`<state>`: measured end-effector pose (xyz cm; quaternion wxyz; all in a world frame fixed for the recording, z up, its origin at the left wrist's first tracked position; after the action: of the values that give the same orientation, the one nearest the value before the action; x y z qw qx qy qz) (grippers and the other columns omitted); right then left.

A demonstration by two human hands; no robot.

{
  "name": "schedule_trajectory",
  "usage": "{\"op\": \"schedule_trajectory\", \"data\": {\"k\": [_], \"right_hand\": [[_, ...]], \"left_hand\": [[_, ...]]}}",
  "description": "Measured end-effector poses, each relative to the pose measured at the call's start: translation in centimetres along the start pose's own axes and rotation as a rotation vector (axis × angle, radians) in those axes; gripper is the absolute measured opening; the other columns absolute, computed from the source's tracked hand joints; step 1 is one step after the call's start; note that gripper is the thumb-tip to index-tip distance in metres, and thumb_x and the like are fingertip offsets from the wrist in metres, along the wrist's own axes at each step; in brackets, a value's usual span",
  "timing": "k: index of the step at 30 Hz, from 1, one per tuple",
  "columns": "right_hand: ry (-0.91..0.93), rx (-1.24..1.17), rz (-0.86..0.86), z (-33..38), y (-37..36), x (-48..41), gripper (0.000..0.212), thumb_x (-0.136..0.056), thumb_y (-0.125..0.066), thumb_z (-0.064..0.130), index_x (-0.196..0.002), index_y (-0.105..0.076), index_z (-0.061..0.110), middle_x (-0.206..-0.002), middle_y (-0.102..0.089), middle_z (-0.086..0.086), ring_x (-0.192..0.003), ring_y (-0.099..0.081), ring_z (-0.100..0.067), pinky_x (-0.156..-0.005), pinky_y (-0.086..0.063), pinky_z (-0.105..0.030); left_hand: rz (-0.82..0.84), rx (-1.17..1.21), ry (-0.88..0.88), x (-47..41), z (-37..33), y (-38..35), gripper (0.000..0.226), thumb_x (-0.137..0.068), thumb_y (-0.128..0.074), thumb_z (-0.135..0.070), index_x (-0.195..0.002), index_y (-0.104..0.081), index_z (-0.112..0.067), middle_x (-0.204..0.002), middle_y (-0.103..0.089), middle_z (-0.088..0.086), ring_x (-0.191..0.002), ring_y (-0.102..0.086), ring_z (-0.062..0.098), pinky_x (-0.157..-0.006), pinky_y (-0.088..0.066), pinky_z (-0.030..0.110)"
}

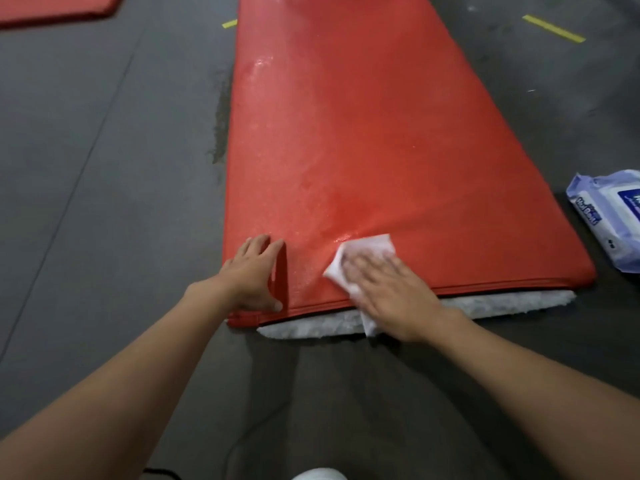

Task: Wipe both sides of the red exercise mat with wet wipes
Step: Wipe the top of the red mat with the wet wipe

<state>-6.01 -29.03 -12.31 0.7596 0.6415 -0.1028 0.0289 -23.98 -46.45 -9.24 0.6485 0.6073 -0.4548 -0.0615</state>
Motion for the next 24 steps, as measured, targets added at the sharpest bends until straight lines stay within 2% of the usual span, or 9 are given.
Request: {"op": "schedule_trajectory", "data": {"k": [2,5,7,10,11,15,19,22,24], "right_hand": [[-0.198,-0.031,-0.046,0.2,0.1,-0.6,0.066,-0.097,0.004,0.049,-0.158,0.003,0.022,-0.166,0.010,0.001,-0.151,0.016,-0.016,-0.120,0.013,-0.040],[0.029,-0.032,-0.012,3.7,-0.9,-0.6,0.069,-0.098,0.002,0.051,-0.159,-0.005,0.020,-0.166,0.005,-0.001,-0.151,0.015,-0.018,-0.121,0.011,-0.042],[0.123,0.009,0.029,3.2,-0.4,-0.8,0.070,-0.095,0.007,0.051,-0.159,-0.002,0.023,-0.166,0.006,0.003,-0.152,0.012,-0.017,-0.122,0.009,-0.040],[-0.184,-0.030,-0.023,2.5,0.4,-2.0,0.062,-0.101,-0.002,0.047,-0.158,0.003,0.023,-0.166,0.009,0.000,-0.152,0.013,-0.017,-0.119,0.013,-0.041],[-0.183,-0.041,-0.051,3.6,0.0,-2.1,0.061,-0.103,-0.008,0.046,-0.158,0.002,0.021,-0.166,0.009,-0.002,-0.152,0.014,-0.019,-0.118,0.015,-0.042],[0.165,-0.004,0.028,5.5,-0.8,-1.9,0.060,-0.103,-0.005,0.048,-0.158,0.002,0.026,-0.165,0.011,0.006,-0.151,0.015,-0.014,-0.121,0.012,-0.040],[-0.118,-0.020,-0.058,5.3,-0.4,-3.4,0.060,-0.103,-0.008,0.045,-0.159,-0.001,0.024,-0.166,0.007,0.002,-0.151,0.014,-0.016,-0.120,0.013,-0.042],[0.185,0.012,0.019,7.8,-1.2,-3.2,0.066,-0.098,0.002,0.048,-0.159,-0.004,0.024,-0.166,0.006,0.002,-0.151,0.013,-0.018,-0.121,0.009,-0.043],[0.205,0.018,0.046,6.2,-0.5,-4.2,0.065,-0.097,0.006,0.050,-0.158,0.002,0.028,-0.165,0.010,0.006,-0.152,0.012,-0.015,-0.121,0.009,-0.040]], "left_hand": [[-0.010,0.021,-0.044,0.2,0.9,-0.3,0.125,-0.068,-0.086,-0.037,-0.157,0.001,-0.023,-0.164,0.008,0.003,-0.151,0.006,0.024,-0.122,-0.010,0.038],[-0.083,0.112,-0.001,0.8,1.3,-1.1,0.125,-0.068,-0.087,-0.036,-0.157,0.000,-0.022,-0.163,0.011,0.007,-0.151,0.006,0.025,-0.122,-0.010,0.035],[-0.160,0.121,0.117,1.5,1.8,-1.4,0.125,-0.065,-0.086,-0.047,-0.156,-0.004,-0.024,-0.161,0.003,0.013,-0.149,-0.001,0.030,-0.121,-0.016,0.040],[-0.229,0.150,0.249,2.7,2.7,-1.9,0.124,-0.061,-0.082,-0.061,-0.155,-0.010,-0.025,-0.152,-0.014,0.014,-0.137,-0.023,0.037,-0.114,-0.027,0.045],[-0.236,0.207,0.253,2.9,2.8,-2.1,0.124,-0.062,-0.083,-0.060,-0.155,-0.011,-0.022,-0.150,-0.015,0.014,-0.134,-0.026,0.036,-0.113,-0.028,0.044],[-0.218,0.291,0.223,3.0,2.8,-2.1,0.126,-0.063,-0.086,-0.053,-0.155,-0.010,-0.013,-0.152,-0.017,0.013,-0.137,-0.026,0.036,-0.114,-0.026,0.040],[-0.130,0.417,0.186,3.4,3.9,-1.5,0.119,-0.068,-0.088,-0.031,-0.155,-0.010,-0.008,-0.155,-0.015,0.012,-0.143,-0.025,0.028,-0.118,-0.024,0.033],[-0.169,0.557,0.184,4.0,4.7,-0.9,0.090,-0.078,-0.074,-0.004,-0.153,-0.023,-0.005,-0.149,-0.029,0.014,-0.133,-0.040,0.026,-0.110,-0.033,0.027],[-0.203,0.676,0.186,4.2,4.9,-0.9,0.077,-0.081,-0.061,0.006,-0.150,-0.029,-0.005,-0.146,-0.035,0.013,-0.130,-0.045,0.026,-0.110,-0.039,0.035]]}}
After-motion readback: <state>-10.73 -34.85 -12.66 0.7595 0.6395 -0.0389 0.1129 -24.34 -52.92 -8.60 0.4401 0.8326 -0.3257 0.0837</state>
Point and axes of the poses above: each hand's wrist, its own x-axis away from the middle knuckle, its own y-axis out of the back of the hand, z = x × y, the point moved 3 cm from there along -x, towards the middle knuckle
